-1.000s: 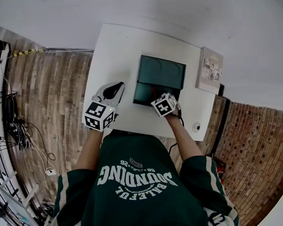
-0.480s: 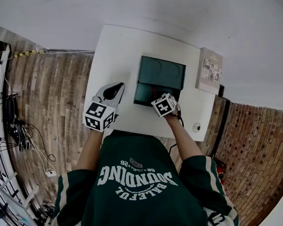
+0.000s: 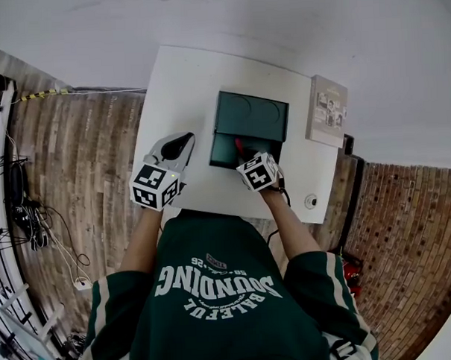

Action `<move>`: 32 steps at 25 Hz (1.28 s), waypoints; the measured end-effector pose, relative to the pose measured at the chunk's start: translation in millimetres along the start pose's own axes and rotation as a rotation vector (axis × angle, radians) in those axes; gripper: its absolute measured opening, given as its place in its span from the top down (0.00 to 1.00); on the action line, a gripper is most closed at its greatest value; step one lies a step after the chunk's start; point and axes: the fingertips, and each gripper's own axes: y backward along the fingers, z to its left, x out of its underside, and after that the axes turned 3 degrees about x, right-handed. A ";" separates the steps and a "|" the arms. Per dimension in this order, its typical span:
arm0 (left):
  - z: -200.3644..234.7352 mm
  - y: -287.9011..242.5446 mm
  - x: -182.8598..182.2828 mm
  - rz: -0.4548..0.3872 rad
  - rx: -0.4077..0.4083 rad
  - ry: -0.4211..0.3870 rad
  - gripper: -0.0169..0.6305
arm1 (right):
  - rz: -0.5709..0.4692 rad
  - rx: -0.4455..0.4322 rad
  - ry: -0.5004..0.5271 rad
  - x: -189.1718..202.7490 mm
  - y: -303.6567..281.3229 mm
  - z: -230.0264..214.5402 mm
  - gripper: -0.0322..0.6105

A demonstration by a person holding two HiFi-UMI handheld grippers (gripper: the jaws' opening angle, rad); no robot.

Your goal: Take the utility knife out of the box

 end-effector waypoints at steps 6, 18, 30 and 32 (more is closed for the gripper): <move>-4.9 -2.0 -9.7 -0.015 0.011 -0.024 0.89 | -0.101 0.021 -0.031 -15.3 28.3 -2.3 0.83; -20.7 -15.7 -29.6 -0.034 0.051 -0.074 0.89 | -0.334 0.088 -0.125 -60.6 101.4 -30.2 0.83; -27.4 -27.3 -51.3 -0.053 0.075 -0.116 0.89 | -0.483 0.151 -0.164 -83.7 151.4 -51.7 0.83; -27.8 -28.1 -53.8 -0.056 0.079 -0.122 0.89 | -0.503 0.160 -0.170 -85.8 158.5 -53.9 0.83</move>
